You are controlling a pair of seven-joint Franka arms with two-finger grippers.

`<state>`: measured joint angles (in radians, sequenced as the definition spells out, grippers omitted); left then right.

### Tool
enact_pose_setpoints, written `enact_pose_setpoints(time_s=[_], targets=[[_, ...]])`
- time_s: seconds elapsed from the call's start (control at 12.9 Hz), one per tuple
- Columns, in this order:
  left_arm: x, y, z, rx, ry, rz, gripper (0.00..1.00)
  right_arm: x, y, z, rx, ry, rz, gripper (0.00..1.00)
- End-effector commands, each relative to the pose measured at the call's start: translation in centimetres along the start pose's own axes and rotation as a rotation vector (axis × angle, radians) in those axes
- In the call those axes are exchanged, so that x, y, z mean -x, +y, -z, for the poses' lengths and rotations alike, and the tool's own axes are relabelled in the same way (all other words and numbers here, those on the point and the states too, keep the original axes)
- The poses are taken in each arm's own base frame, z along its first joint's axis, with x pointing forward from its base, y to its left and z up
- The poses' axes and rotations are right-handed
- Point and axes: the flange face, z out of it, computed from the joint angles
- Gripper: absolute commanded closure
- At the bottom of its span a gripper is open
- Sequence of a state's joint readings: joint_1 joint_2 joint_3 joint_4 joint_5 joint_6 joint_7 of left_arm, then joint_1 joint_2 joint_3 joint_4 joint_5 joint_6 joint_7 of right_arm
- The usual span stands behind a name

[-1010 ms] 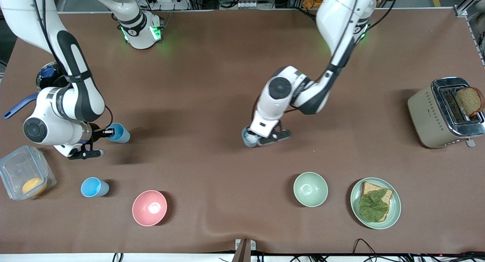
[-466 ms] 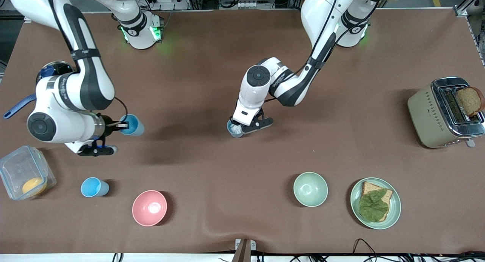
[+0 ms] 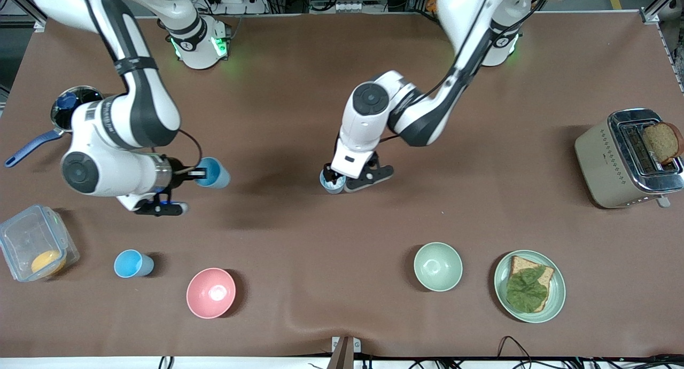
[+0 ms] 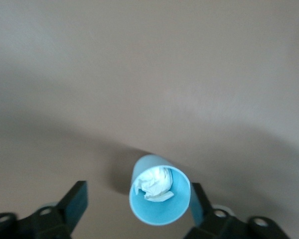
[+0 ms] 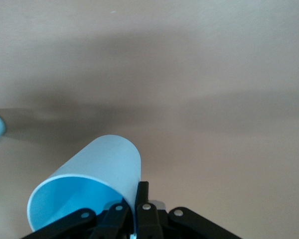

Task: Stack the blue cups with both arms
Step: 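Set the cup down, open the left gripper while the right gripper brings its cup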

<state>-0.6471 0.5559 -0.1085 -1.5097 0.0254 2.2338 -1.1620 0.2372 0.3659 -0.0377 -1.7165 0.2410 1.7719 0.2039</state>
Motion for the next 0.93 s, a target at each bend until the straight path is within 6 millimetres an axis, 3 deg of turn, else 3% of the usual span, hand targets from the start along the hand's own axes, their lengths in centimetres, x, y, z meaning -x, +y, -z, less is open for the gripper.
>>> enact_pose_setpoints(time_s=[0.0,0.08,0.23,0.39,0.7,0.85], targets=[[-7.2,-6.0,13.8,-0.018,0.040,-0.010,0.00,1.6,-5.1,0.5,-0.047,0.003,-0.078,1.00],[-10.3,-9.5,17.6,-0.040,0.048,-0.041,0.00,2.1,-7.1,0.3,-0.046,0.017,-0.103,1.00],[-15.8,-16.2,22.4,-0.071,0.057,-0.129,0.00,2.4,-10.1,-0.5,-0.083,0.041,-0.183,1.00],[-18.7,-22.6,26.7,-0.116,0.036,-0.224,0.00,3.2,-14.5,-2.2,-0.120,0.047,-0.153,1.00],[-19.3,-28.5,31.7,-0.141,0.029,-0.252,0.00,3.9,-23.2,-5.3,-0.057,0.119,-0.054,1.00],[-18.5,-29.7,32.6,-0.157,-0.003,-0.298,0.00,3.7,-25.6,-7.0,-0.038,0.122,-0.067,1.00]])
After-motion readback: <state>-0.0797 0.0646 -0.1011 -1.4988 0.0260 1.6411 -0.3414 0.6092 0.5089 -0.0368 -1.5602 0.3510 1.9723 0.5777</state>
